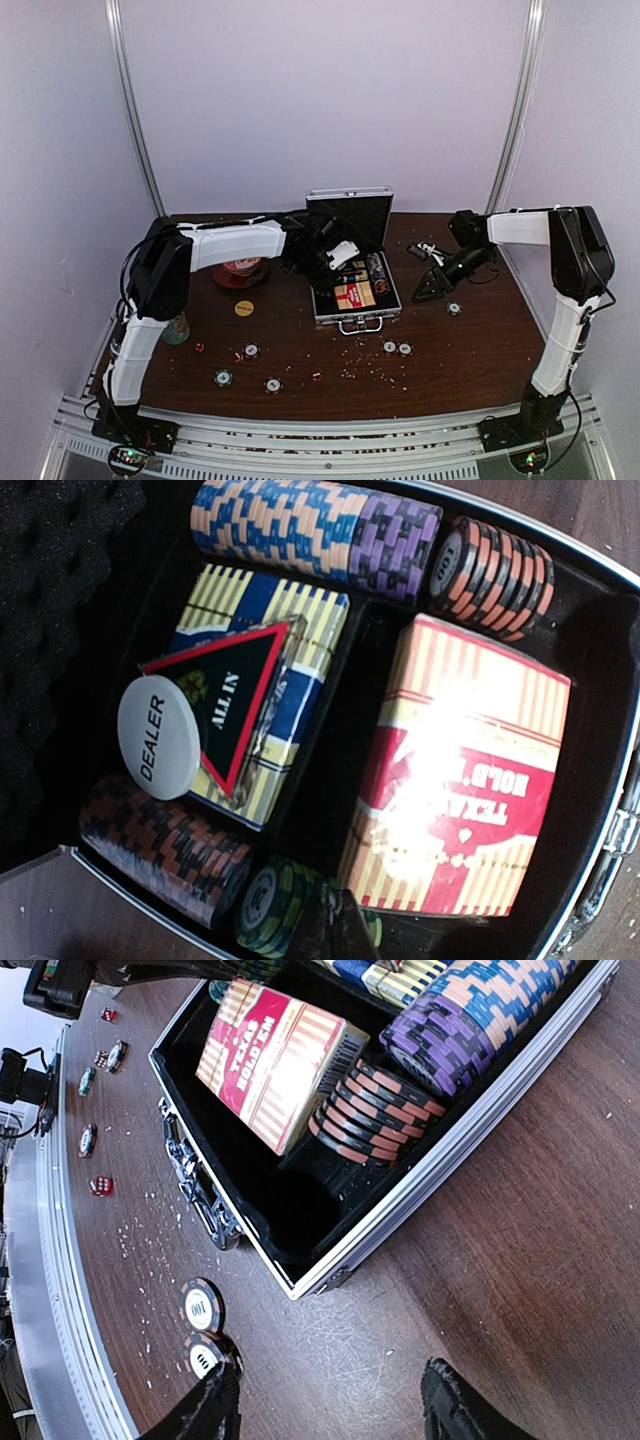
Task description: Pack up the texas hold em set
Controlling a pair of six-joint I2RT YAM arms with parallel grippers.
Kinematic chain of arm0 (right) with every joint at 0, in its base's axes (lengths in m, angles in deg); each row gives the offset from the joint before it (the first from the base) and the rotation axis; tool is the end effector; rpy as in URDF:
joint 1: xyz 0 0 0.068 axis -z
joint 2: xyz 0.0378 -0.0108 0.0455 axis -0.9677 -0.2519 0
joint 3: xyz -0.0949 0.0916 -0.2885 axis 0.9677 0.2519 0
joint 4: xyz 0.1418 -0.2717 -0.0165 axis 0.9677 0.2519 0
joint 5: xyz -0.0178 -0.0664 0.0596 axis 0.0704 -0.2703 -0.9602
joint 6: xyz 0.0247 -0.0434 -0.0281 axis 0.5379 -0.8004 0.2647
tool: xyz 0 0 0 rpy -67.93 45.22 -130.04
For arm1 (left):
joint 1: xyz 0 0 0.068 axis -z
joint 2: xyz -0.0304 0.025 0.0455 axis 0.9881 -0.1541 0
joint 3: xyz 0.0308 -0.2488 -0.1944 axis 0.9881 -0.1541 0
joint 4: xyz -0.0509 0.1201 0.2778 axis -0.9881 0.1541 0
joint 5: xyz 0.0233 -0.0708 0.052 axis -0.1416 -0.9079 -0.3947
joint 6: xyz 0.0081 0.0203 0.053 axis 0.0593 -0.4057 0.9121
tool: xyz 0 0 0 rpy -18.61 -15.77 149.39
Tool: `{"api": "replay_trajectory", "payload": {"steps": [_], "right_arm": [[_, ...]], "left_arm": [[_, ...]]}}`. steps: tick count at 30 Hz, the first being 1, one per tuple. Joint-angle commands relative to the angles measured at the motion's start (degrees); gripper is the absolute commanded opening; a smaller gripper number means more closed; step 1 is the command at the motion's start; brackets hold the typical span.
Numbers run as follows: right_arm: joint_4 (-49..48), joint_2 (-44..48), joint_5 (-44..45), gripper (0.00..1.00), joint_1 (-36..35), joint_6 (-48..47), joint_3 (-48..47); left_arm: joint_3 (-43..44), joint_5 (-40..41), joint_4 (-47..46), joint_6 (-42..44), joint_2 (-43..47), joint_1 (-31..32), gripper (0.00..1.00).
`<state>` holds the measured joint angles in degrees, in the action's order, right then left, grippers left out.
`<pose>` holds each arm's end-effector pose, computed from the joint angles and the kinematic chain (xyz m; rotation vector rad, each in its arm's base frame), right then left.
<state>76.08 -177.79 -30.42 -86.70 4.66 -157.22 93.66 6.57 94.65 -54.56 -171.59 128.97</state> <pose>0.3980 0.1106 0.1865 -1.0660 2.3771 1.1260 0.3914 -0.4325 0.1922 1.2658 2.3024 -0.2437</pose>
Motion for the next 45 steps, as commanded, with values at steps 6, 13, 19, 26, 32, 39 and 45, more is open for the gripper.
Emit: {"api": "replay_trajectory", "payload": {"steps": [6,13,19,26,32,39,45], "right_arm": [[1.09,-0.83,-0.09,0.63,-0.31,-0.74,-1.61],[1.29,-1.02,-0.24,0.64,-0.31,-0.87,-1.69],[1.49,-1.11,-0.2,0.64,-0.31,-0.93,-1.79],[1.57,-0.94,-0.29,0.64,-0.31,-0.93,-1.8],[1.64,-0.9,-0.38,0.65,-0.36,-0.91,-1.9],[1.73,-0.59,-0.38,0.65,-0.31,-0.93,-1.96],[1.93,-0.61,-0.37,0.65,-0.31,-0.96,-2.04]], "left_arm": [[2.39,-3.03,-0.89,-0.91,-1.63,0.09,0.0],[4.89,-4.14,-0.99,-2.03,-4.16,0.15,0.0],[7.69,-2.67,-0.91,-3.48,-6.99,0.16,0.0],[9.82,-2.94,-1.47,-5.07,-7.94,0.44,0.0],[11.12,-1.25,-2.95,-6.16,-8.22,0.46,0.0],[10.52,-2.79,-1.35,-4.46,-9.71,1.42,0.0],[10.44,-2.23,-1.63,-4.55,-10.52,3.11,0.0]]}}
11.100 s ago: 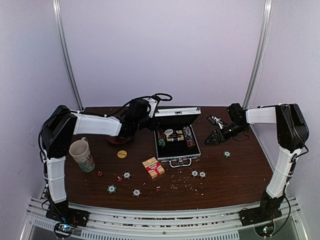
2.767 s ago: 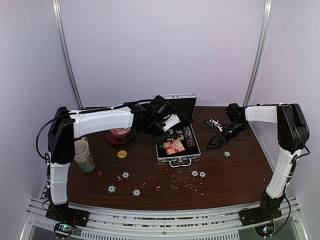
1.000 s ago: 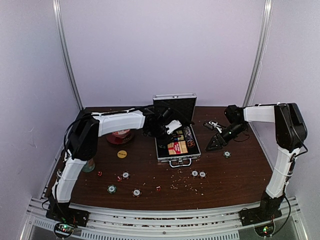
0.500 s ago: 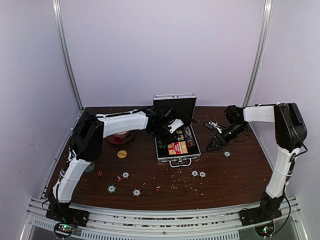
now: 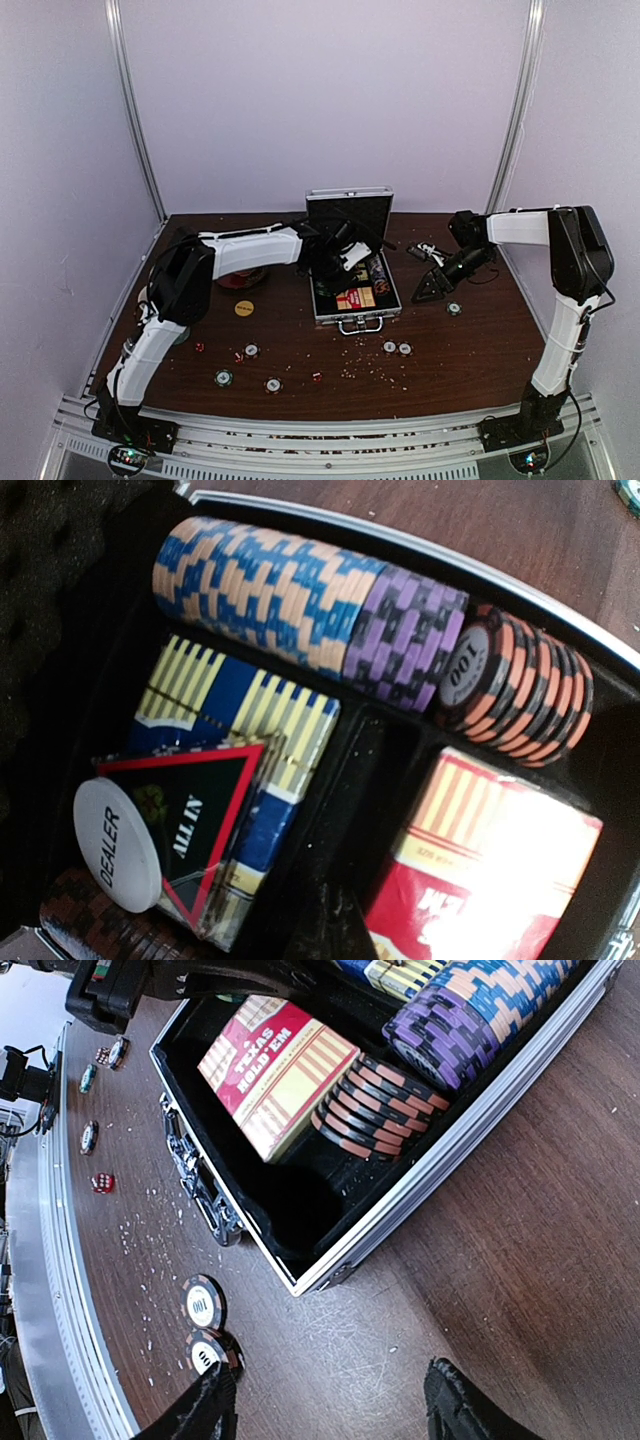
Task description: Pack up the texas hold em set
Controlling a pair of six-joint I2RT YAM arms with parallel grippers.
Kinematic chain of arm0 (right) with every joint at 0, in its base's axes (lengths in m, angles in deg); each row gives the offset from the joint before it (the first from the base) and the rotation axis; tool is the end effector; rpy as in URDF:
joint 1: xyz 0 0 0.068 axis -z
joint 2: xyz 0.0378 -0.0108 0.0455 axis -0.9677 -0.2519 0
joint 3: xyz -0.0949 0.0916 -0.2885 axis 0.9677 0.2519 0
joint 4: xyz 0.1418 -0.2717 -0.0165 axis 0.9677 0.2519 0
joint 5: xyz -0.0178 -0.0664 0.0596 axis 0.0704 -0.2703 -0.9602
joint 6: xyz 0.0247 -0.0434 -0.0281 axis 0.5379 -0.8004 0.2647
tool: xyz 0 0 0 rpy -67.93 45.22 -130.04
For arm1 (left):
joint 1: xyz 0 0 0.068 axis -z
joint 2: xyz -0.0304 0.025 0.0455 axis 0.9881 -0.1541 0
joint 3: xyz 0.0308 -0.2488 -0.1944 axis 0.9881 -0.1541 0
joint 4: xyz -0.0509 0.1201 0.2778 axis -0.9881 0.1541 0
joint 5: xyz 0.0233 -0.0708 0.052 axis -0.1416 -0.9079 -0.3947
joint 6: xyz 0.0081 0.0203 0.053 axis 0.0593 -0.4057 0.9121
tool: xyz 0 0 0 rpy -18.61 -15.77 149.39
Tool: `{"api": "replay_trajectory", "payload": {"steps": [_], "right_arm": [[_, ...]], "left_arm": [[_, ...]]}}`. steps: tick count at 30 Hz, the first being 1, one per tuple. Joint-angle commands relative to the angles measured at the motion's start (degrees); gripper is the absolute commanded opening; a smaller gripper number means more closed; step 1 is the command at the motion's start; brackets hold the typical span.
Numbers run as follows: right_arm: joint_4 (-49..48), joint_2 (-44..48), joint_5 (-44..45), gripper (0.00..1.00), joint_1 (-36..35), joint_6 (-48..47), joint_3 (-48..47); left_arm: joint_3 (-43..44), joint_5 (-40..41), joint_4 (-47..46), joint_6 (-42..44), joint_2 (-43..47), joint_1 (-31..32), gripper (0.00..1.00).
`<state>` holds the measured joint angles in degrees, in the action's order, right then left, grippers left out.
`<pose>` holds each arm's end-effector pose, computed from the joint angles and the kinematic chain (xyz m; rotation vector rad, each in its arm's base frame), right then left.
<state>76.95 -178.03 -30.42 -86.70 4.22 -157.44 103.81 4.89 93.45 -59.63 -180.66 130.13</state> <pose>0.3976 0.1106 0.1857 -1.0704 2.3852 1.1323 0.4066 -0.4698 0.1643 1.1855 2.3169 -0.3340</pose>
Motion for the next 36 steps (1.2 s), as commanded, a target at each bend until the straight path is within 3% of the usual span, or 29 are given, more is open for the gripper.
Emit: {"api": "replay_trajectory", "payload": {"steps": [1,10,20,24,36], "right_arm": [[1.04,-0.35,-0.46,0.65,-0.3,-0.5,-1.79],[1.03,-0.45,-0.47,0.66,-0.31,-0.34,-1.83],[0.84,-0.51,-0.22,0.66,-0.64,0.03,-2.01],[0.83,-0.85,0.0,0.66,-0.84,0.01,-2.01],[0.67,-0.95,1.72,0.67,-1.02,0.17,-2.14]], "left_arm": [[0.36,0.03,-0.55,0.38,-1.4,2.1,0.0],[1.23,5.03,0.94,0.86,6.15,2.03,0.0],[-23.26,2.84,1.14,1.73,21.39,1.99,0.0],[-25.74,3.19,1.13,1.61,20.61,2.0,0.0],[-20.82,5.9,-1.14,1.55,13.62,0.19,0.0]]}}
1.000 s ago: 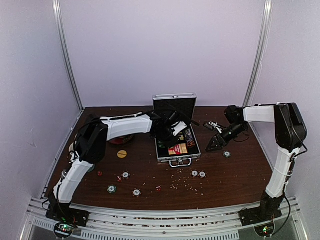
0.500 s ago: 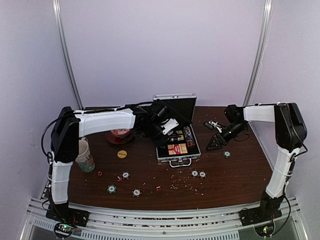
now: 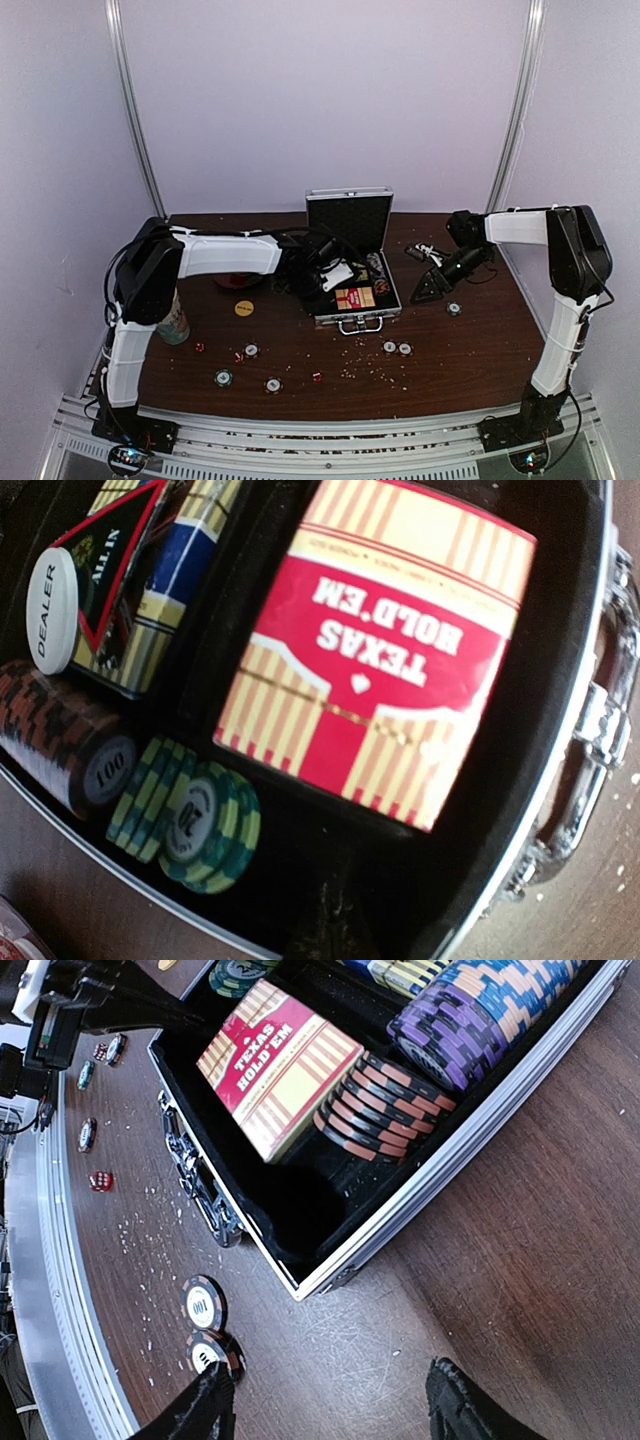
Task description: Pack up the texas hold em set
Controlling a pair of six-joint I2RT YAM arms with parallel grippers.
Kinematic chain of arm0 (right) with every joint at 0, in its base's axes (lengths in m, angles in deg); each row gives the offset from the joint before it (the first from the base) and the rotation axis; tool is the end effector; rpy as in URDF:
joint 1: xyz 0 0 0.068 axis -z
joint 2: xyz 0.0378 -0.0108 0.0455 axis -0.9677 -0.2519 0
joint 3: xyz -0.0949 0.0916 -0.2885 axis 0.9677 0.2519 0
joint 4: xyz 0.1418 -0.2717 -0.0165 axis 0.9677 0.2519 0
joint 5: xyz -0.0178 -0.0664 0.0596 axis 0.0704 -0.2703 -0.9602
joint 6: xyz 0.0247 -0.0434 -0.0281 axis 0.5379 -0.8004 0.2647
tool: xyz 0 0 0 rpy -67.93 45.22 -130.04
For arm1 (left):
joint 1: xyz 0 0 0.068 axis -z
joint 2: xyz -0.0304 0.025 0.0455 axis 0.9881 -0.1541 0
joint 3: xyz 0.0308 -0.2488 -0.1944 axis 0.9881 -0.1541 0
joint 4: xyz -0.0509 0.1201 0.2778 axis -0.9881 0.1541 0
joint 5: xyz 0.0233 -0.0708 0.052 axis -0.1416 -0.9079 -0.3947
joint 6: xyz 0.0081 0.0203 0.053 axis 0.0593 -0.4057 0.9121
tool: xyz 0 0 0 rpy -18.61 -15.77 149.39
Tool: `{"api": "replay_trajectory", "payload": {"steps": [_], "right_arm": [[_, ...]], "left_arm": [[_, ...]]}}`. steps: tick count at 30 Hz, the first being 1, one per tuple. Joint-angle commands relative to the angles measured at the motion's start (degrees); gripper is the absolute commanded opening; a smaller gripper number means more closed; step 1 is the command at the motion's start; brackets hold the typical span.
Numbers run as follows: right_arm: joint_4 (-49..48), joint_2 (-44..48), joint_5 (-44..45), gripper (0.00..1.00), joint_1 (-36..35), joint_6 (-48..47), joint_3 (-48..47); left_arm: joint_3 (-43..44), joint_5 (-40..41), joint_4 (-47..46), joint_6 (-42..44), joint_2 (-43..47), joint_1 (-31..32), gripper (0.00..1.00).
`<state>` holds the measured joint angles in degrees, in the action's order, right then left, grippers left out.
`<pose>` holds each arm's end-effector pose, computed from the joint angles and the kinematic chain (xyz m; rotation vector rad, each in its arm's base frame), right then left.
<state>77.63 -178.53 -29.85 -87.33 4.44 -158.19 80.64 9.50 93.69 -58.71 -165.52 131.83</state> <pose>0.3988 0.1152 0.1856 -1.0806 2.3988 1.1290 0.3430 -0.4161 0.1723 1.2706 2.4073 -0.1726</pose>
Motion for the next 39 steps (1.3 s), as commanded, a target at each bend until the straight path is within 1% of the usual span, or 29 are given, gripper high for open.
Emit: {"api": "replay_trajectory", "payload": {"steps": [1,12,16,21,25,30,31,32,33,35,39], "right_arm": [[-0.04,-0.69,1.24,0.67,-0.38,-0.06,-1.31],[0.77,-2.61,2.11,0.67,-0.47,-0.79,-1.62],[1.22,-3.06,2.13,0.67,-0.49,-1.18,-1.79],[1.88,-3.17,1.57,0.67,-0.47,-1.67,-2.21],[1.93,-2.84,1.21,0.67,-0.47,-1.72,-2.37],[1.87,-2.14,0.99,0.67,-0.56,-1.72,-2.32],[1.84,-1.98,1.07,0.68,-0.56,-1.71,-2.32],[1.76,-1.77,1.07,0.68,-0.56,-1.64,-2.34],[1.67,-1.6,1.15,0.68,-0.57,-1.55,-2.32],[1.22,-1.03,1.23,0.67,-0.56,-1.23,-2.1],[0.59,-0.38,1.36,0.68,-0.56,-0.79,-1.81]], "left_arm": [[2.87,1.32,-1.55,0.63,-1.8,-1.9,0.0],[11.01,0.97,-0.39,2.14,-5.94,-4.1,0.0],[11.58,0.89,0.46,2.32,-6.22,-4.11,0.0],[11.33,-0.11,1.25,2.06,-4.73,-4.11,0.0],[11.4,-0.87,2.75,1.59,-1.89,-4.12,0.0],[14.12,-3.46,6.62,0.3,2.52,-4.03,0.0],[14.22,-3.62,7.51,-0.07,3.42,-3.95,0.03],[13.84,-3.79,8.25,-0.38,4.45,-3.94,0.13],[13.17,-3.88,8.87,-0.67,5.62,-3.82,0.2],[10.43,-4.1,9.44,-1.29,8.3,-3.32,0.31],[2.47,-6.02,10.01,-1.93,14.93,-1.26,0.46]]}}
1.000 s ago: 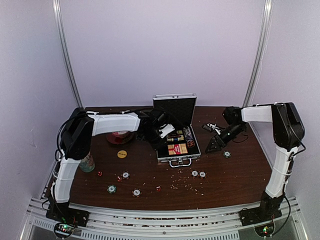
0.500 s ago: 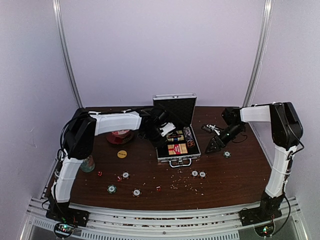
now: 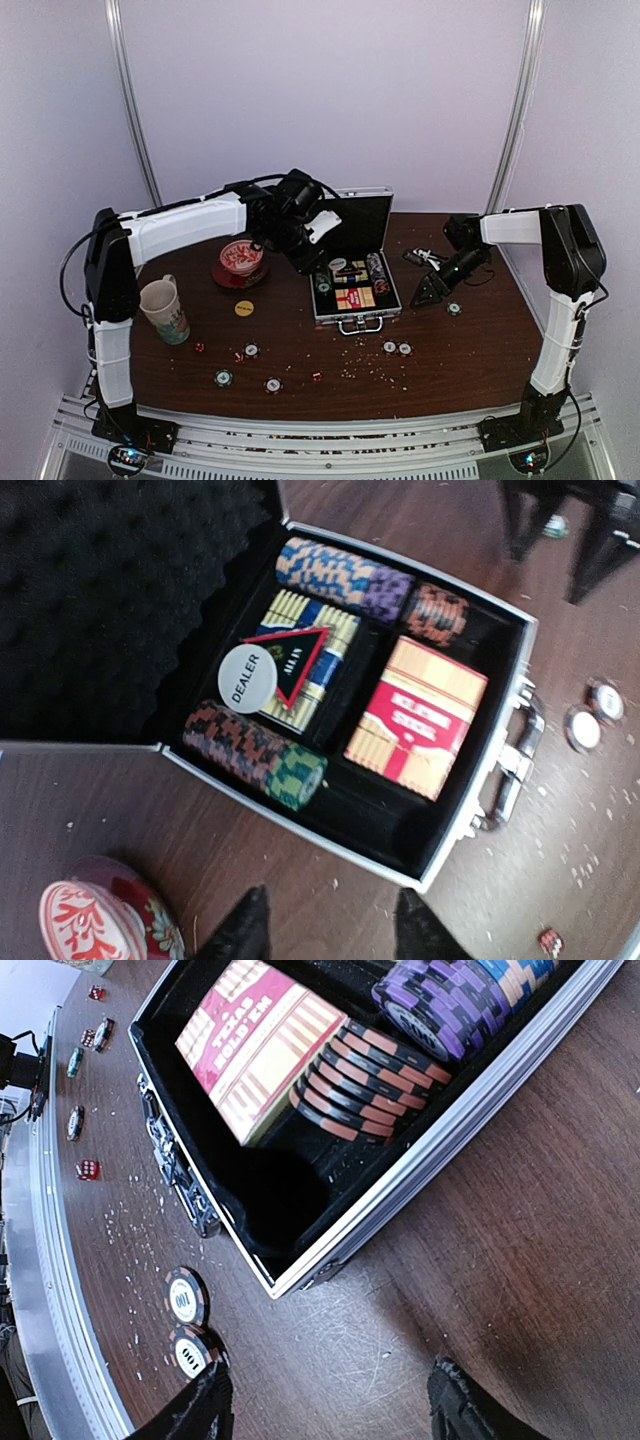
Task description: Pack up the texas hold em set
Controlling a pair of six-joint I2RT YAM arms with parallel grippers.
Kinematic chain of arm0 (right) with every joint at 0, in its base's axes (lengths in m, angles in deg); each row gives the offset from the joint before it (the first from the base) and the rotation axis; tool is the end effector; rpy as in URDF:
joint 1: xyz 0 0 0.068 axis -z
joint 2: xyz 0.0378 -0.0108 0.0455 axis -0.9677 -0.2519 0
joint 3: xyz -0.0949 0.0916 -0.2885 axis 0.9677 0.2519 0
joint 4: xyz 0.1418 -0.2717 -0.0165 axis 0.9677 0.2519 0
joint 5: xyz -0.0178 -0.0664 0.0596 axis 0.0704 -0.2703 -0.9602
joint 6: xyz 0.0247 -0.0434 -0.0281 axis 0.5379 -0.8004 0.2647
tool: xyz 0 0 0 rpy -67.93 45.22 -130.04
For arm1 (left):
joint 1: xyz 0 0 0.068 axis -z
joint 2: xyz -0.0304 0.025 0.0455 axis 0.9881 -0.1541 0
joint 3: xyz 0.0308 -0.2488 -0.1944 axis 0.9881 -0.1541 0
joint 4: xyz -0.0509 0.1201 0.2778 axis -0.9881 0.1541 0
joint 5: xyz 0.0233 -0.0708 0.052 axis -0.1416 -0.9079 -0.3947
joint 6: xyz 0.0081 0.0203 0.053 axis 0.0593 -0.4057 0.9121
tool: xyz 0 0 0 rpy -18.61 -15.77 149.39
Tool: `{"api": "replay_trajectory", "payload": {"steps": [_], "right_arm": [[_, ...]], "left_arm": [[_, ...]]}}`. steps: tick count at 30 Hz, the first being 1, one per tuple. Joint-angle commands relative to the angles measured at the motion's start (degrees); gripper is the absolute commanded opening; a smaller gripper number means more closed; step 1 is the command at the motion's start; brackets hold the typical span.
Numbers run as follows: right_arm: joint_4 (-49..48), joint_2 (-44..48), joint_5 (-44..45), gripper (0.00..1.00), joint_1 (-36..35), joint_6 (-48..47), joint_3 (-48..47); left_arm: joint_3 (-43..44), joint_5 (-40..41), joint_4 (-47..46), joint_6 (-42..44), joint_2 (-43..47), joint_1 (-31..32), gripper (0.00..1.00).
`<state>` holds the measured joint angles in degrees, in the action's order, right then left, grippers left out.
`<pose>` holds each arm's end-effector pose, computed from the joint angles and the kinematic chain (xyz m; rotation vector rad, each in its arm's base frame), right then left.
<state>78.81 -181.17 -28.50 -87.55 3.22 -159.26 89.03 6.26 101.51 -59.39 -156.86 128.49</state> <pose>0.4035 0.1172 0.1717 -1.1024 2.4402 1.1210 0.3575 -0.3889 0.2941 1.1383 2.3134 -0.2993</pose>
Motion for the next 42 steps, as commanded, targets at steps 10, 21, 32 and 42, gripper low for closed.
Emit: {"api": "replay_trajectory", "payload": {"steps": [10,21,32,42], "right_arm": [[-0.81,1.59,0.78,0.68,-0.77,0.34,-0.69],[-0.61,1.39,1.22,0.68,-1.21,0.17,-0.72],[-0.53,1.57,1.44,0.68,-1.22,0.07,-0.64],[-0.16,0.8,1.39,0.68,-1.21,-0.1,-0.81]], "left_arm": [[-19.69,-6.56,5.99,-4.01,12.96,10.6,0.55],[-25.15,-6.84,1.37,-2.43,8.28,17.21,0.56],[-25.27,-6.96,-2.28,3.38,2.91,17.38,0.46],[-25.32,-5.68,-2.5,3.99,0.89,17.37,0.32]]}}
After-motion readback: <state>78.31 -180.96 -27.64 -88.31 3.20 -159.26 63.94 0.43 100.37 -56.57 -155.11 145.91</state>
